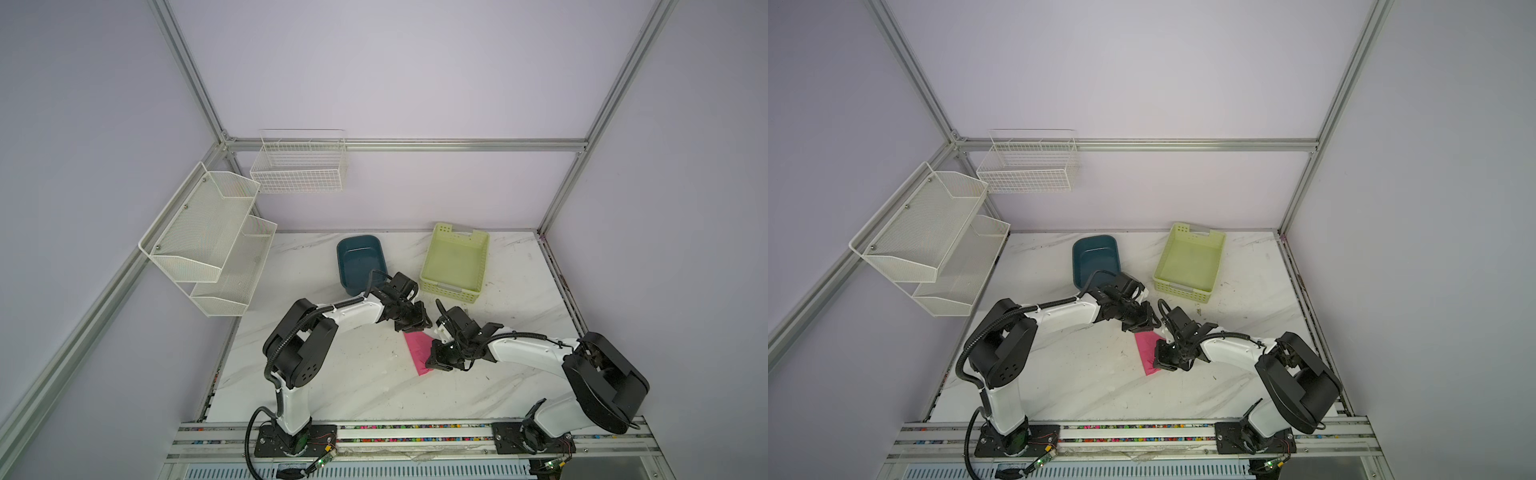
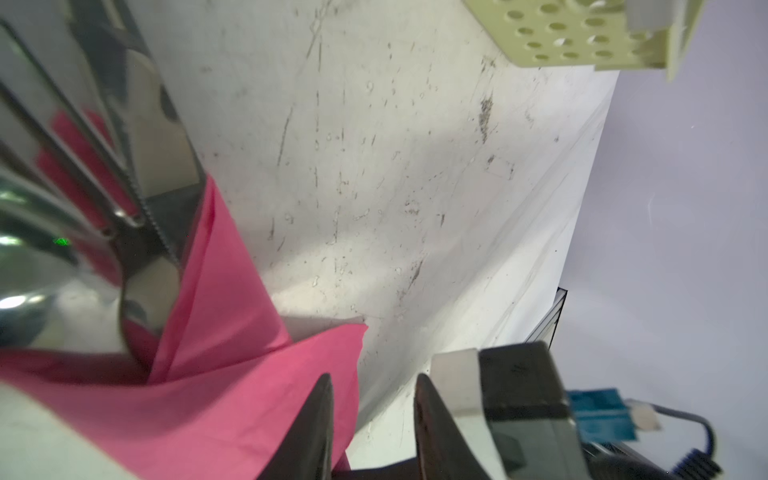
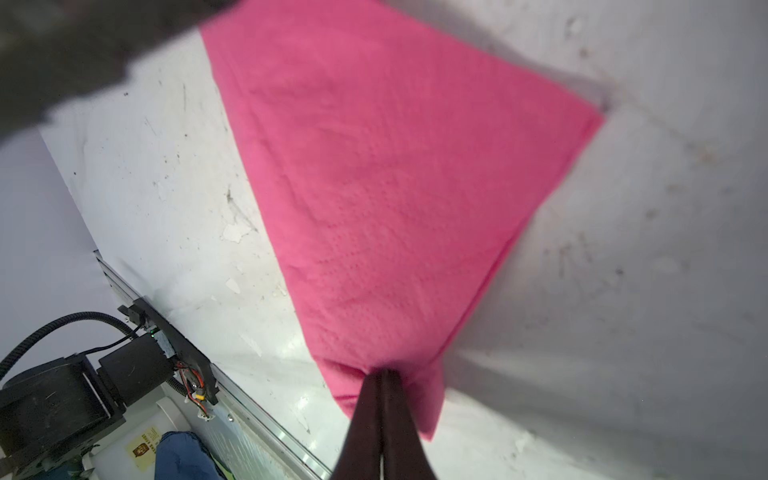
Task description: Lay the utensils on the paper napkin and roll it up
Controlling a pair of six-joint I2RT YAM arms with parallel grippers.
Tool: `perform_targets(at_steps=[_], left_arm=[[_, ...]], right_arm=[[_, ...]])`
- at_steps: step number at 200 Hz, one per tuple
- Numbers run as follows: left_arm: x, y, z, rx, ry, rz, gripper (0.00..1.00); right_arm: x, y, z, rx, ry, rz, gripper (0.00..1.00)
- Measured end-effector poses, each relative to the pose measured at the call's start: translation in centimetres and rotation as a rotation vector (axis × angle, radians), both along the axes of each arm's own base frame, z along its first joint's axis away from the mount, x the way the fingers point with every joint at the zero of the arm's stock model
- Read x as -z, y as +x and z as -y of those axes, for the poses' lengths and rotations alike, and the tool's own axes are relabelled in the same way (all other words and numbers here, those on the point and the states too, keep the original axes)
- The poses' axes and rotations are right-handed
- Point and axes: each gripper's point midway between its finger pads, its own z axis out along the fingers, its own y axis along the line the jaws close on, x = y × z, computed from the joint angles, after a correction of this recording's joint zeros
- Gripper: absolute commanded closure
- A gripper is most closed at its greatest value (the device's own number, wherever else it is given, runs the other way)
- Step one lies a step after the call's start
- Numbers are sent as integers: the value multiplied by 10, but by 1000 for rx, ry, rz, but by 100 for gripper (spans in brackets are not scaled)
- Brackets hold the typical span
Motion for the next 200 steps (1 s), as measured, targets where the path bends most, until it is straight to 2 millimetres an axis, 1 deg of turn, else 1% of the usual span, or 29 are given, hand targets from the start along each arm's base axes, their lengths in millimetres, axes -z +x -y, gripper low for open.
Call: perform_targets(at_steps=[18,50,60,72,81,91,120,132,145,173,200], left_arm=[[-19,1,-5,-4,5,48,66],[-50,-4,-16,-16,0,102,70],[-58,-6,-19,-17,-7,119,71],[-60,-12,-24,-18,-9,123,72],[-56,-18,-29,-18,-2,114,73],[-48,-25,-34,-17,8,95,74],[-11,-49,-44,-7,58,8,77],[0,-58,-42,6,66,-23,78],[9,-64,-38,20,67,-42,79],[27,-71,-28,48,66,-71,81],[45,-74,-26,53,75,-100,81]], right_arm=[[0,0,-1,3,10,-2,94],[0,-2,-4,36,52,-16,97],[0,-4,-4,60,74,-21,97],[-1,-5,-4,87,99,-25,97],[-2,-7,-5,108,116,-30,97],[-2,-11,-6,124,129,-42,97],[-2,-18,-9,148,151,-68,98],[-2,-18,-9,157,153,-74,98],[-2,-18,-10,162,154,-78,98],[-2,-18,-9,165,152,-80,97],[-2,-18,-9,161,146,-78,94]])
